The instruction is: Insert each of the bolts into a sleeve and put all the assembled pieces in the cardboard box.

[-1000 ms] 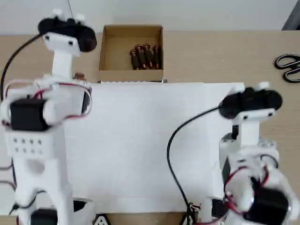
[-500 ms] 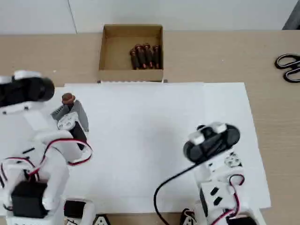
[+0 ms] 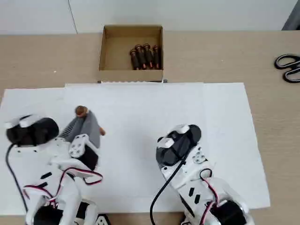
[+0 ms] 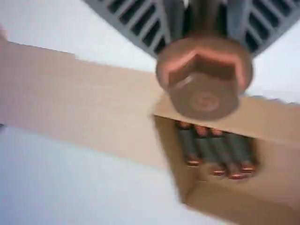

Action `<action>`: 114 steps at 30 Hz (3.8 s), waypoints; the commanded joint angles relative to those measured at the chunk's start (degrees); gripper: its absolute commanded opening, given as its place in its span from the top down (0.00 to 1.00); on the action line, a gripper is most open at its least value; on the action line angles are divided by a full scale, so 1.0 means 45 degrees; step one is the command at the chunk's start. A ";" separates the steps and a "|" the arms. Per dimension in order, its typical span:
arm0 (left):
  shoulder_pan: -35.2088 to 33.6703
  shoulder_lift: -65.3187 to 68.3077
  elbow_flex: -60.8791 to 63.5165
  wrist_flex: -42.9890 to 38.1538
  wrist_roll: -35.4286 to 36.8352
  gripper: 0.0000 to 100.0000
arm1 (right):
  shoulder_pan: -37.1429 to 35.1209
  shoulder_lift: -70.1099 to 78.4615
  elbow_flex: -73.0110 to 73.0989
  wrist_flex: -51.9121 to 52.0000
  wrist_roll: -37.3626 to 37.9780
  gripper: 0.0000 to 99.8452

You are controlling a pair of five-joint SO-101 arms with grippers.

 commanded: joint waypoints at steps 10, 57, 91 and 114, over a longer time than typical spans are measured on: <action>0.3165 -0.0918 0.1670 -0.2618 0.0254 0.99 | -0.1670 -0.0107 0.1582 -0.3175 -0.0137 1.00; 0.5275 -0.0879 0.1963 0.1114 -0.0215 0.99 | -0.1827 -0.0127 0.1289 -0.3761 -0.0059 1.00; 0.4884 -0.0918 0.3780 0.0430 -0.0938 0.89 | -0.1866 -0.0127 0.1172 -0.4366 -0.0039 1.00; 0.4708 -0.0860 0.0400 0.1211 -0.0996 0.84 | -0.1827 -0.0127 0.1426 -0.3741 -0.0039 1.00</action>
